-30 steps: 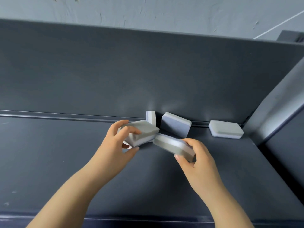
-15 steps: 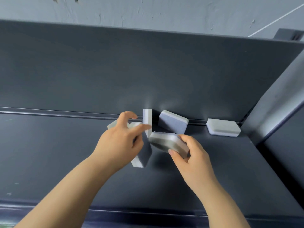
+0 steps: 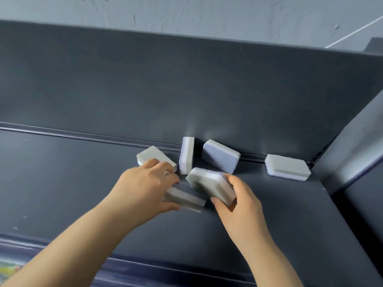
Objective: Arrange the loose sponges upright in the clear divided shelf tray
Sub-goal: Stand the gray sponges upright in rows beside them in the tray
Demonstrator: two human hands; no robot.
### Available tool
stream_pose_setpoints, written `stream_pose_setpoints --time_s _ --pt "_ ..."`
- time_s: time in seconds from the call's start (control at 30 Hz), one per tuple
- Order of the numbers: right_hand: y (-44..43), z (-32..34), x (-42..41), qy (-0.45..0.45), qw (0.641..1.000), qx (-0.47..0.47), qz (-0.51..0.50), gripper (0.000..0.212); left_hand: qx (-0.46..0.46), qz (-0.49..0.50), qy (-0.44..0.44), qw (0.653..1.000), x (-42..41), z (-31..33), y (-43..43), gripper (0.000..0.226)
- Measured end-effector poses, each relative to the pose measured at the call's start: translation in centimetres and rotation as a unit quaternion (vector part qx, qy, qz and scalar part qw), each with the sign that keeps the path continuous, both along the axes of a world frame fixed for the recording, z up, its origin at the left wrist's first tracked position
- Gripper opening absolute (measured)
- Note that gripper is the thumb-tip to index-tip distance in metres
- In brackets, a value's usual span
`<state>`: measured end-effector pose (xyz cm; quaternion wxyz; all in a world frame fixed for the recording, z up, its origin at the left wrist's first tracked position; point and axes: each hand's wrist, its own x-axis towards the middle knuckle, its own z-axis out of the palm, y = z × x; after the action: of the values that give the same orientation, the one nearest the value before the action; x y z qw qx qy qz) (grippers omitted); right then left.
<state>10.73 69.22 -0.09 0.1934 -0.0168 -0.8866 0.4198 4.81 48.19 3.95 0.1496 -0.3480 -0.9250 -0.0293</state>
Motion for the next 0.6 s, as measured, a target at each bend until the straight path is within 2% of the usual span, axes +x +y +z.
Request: stream_pose_setpoints --time_s 0.07,0.17,0.3,0.43,0.6 --pt "-0.2 -0.1 -0.3 0.026 0.999 0.023 0.006 0.047 0.002 -0.006 0.016 1.000 0.2 -0.6 -0.5 0.048" --pt "-0.7 0.1 -0.9 0.080 0.994 0.067 0.015 0.045 0.066 0.028 -0.010 0.997 1.1 -1.2 -1.7 0.047" --pt "-2.8 1.2 -1.3 0.128 0.990 0.038 0.055 0.040 0.165 0.064 -0.007 0.984 2.7 -1.6 -5.4 0.045" --pt "-8.6 1.5 -1.0 0.139 0.979 0.017 0.149 0.040 0.205 0.112 0.043 0.971 5.6 -1.1 -11.6 0.039" --pt "-18.4 1.7 0.1 0.133 0.958 0.048 0.251 0.042 0.214 0.190 0.093 0.954 9.9 -1.3 -19.6 0.042"
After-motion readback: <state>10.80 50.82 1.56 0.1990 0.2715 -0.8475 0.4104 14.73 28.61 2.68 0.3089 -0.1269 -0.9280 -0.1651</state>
